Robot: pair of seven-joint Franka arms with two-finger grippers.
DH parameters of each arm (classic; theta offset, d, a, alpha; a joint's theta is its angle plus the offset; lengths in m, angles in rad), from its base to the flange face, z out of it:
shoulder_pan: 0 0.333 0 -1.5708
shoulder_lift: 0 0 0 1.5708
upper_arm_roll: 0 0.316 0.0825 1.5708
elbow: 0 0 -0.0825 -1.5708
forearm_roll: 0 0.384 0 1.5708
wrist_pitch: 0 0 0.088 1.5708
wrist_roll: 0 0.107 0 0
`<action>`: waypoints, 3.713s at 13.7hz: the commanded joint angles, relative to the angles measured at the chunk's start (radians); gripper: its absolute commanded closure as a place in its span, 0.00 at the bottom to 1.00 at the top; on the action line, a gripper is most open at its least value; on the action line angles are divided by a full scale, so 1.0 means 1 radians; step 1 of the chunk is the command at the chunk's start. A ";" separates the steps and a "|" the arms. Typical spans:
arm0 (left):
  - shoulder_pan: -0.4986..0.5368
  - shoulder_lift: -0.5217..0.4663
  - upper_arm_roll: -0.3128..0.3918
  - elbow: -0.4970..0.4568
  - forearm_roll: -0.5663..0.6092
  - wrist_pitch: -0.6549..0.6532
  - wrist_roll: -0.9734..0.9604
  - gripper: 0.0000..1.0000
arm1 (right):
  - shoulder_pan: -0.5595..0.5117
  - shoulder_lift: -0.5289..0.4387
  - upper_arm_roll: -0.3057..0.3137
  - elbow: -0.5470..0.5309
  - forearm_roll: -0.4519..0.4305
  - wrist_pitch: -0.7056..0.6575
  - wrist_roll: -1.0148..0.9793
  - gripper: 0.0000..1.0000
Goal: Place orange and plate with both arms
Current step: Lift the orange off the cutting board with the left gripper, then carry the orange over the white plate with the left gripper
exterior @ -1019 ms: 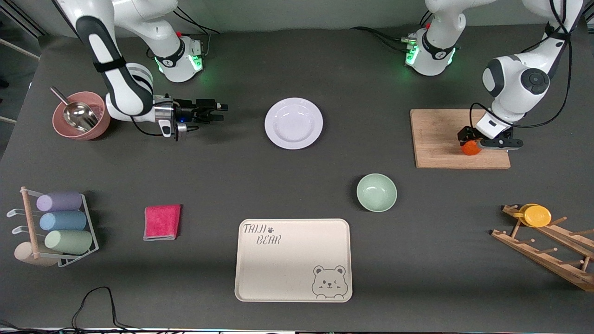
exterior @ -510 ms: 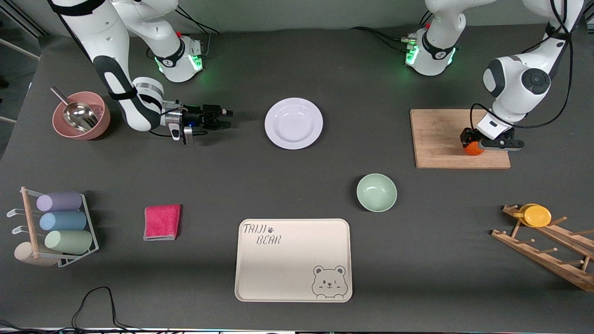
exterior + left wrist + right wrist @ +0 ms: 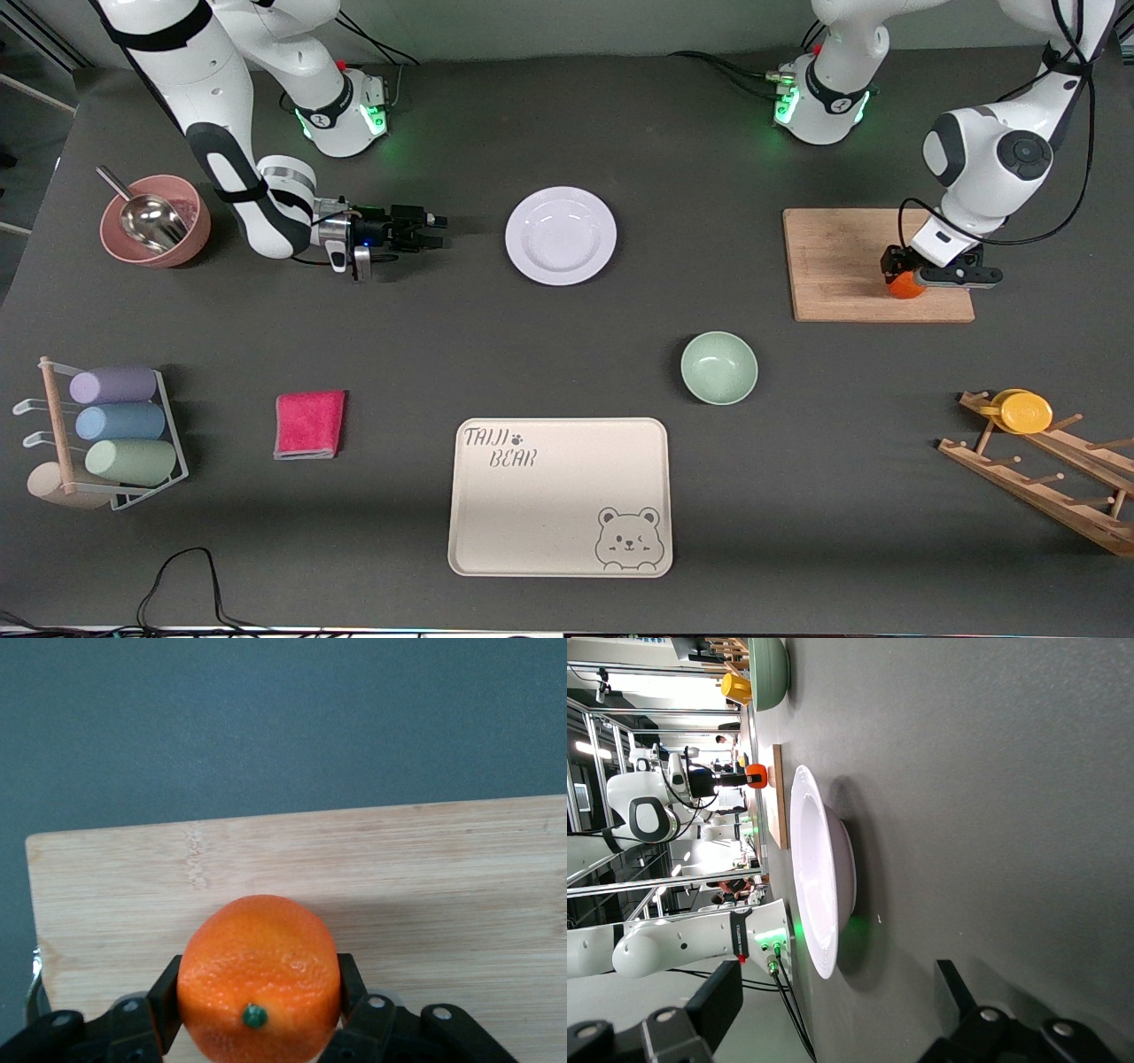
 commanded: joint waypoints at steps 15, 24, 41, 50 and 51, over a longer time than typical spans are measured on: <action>-0.011 -0.190 -0.094 1.000 -0.027 -1.449 -0.096 1.00 | 0.001 0.052 -0.006 0.021 0.029 -0.020 -0.111 0.56; -0.023 -0.140 -0.312 1.094 -0.086 -1.518 -0.416 1.00 | 0.002 0.099 -0.006 0.033 0.027 -0.020 -0.146 0.56; -0.572 0.425 -0.579 1.250 0.047 -1.092 -1.473 1.00 | 0.002 0.113 -0.005 0.035 0.027 -0.022 -0.146 0.56; -0.781 0.632 -0.570 1.247 0.111 -0.966 -1.584 1.00 | 0.002 0.113 -0.006 0.035 0.027 -0.028 -0.146 0.56; -0.787 0.649 -0.568 1.244 0.120 -0.946 -1.584 1.00 | 0.002 0.113 -0.005 0.035 0.027 -0.028 -0.146 0.56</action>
